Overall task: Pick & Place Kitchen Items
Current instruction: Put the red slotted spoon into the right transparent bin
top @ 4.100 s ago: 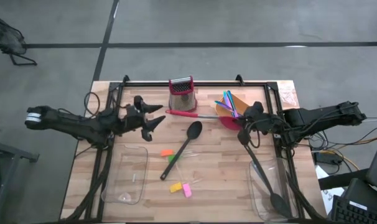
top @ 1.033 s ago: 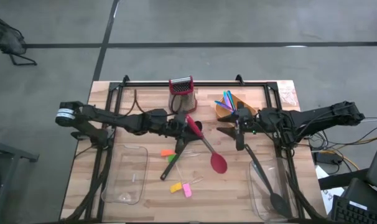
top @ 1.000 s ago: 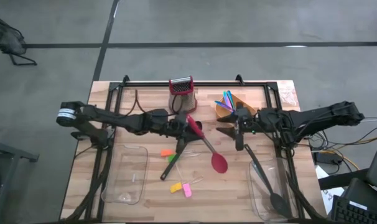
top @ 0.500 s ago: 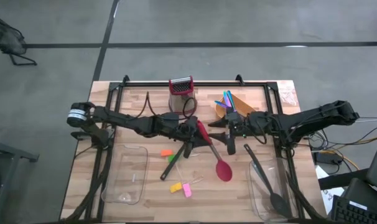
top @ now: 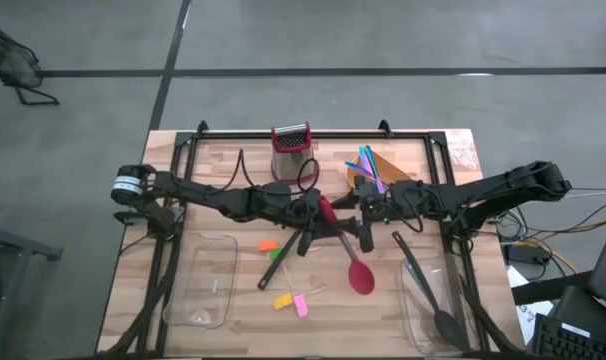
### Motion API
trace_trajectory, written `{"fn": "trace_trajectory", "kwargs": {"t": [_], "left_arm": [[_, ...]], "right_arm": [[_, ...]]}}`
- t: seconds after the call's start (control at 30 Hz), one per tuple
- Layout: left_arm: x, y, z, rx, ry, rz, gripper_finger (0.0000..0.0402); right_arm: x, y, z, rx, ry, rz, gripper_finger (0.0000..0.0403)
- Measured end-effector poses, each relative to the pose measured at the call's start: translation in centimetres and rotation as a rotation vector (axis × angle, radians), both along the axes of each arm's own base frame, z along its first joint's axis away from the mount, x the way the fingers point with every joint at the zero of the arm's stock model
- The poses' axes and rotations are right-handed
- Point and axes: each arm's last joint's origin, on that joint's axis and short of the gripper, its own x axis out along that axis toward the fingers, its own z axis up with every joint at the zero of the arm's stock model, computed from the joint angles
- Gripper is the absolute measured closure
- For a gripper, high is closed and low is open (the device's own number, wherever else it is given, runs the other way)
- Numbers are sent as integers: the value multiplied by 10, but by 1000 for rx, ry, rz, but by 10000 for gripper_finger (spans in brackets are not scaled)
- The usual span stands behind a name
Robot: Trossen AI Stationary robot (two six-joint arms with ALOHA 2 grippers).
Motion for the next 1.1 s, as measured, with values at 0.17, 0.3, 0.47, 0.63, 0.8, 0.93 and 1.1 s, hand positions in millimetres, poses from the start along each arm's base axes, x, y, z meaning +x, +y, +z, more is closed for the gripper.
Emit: {"fn": "trace_trajectory", "kwargs": {"t": [0.17,0.3,0.47,0.63,0.8,0.93,1.1], "left_arm": [[0,0,0,-1,-1,-2,337],[0,0,0,-1,-1,2,334],[0,1,0,12,-1,28,313],[0,1,0,6,0,16,298],[-1,0,1,4,1,13,295],[-5,0,3,31,1,8,294],[-13,1,13,69,-12,6,294]], "right_arm": [[2,-1,0,-1,4,-5,229],[2,-1,0,-3,9,-5,283],[1,-1,1,-3,6,6,351],[0,-1,2,-10,4,34,351],[-7,-1,11,-1,7,63,351],[-22,-3,33,12,40,65,351],[-40,-4,56,57,149,38,351]]}}
